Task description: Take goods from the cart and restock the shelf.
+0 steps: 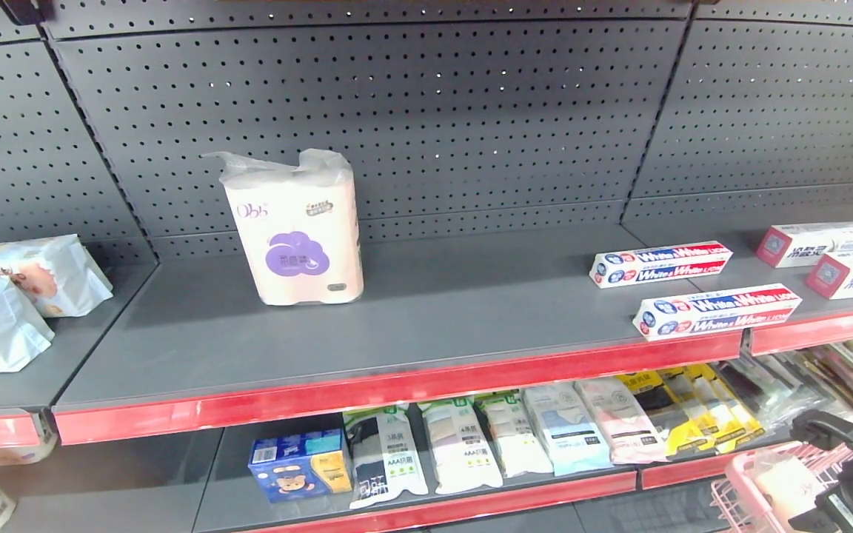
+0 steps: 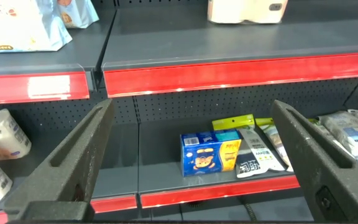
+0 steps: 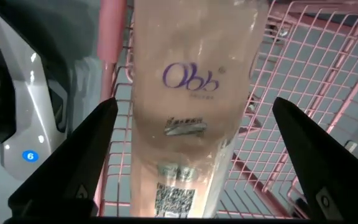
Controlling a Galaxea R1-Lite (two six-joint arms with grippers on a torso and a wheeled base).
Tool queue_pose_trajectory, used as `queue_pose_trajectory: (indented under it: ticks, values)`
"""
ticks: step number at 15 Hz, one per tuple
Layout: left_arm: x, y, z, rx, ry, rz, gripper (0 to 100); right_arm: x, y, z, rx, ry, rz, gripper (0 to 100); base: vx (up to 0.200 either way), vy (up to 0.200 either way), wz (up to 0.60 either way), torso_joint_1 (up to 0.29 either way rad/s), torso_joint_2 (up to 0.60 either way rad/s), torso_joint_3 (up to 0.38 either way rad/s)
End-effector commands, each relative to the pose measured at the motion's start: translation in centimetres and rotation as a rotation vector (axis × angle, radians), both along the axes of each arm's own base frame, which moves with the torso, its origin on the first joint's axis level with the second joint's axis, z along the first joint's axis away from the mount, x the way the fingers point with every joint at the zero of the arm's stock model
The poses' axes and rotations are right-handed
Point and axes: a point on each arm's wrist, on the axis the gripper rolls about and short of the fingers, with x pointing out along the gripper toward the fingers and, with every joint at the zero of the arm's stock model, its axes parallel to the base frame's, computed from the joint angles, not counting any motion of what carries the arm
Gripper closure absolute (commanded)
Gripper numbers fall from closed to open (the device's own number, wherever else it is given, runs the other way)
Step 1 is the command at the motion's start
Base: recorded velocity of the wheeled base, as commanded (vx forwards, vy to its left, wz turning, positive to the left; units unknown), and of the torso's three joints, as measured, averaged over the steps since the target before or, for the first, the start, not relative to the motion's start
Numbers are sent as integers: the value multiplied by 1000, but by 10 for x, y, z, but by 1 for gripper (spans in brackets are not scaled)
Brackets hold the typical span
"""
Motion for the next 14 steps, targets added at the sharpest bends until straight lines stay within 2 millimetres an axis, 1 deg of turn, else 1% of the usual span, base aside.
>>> queue_pose_trajectory:
  ticks: [1,8,14]
  values:
    - [0,0,0,0,1,0,0,3,-1,-12,11,15,4,0,0,0,0,0,0,0]
    - [0,0,0,0,1,0,0,12,-9,-31,19,22,0,0,0,0,0,0,0,0]
    - [0,0,0,0,1,0,0,16,-13,-32,23,17,-13,0,0,0,0,0,0,0]
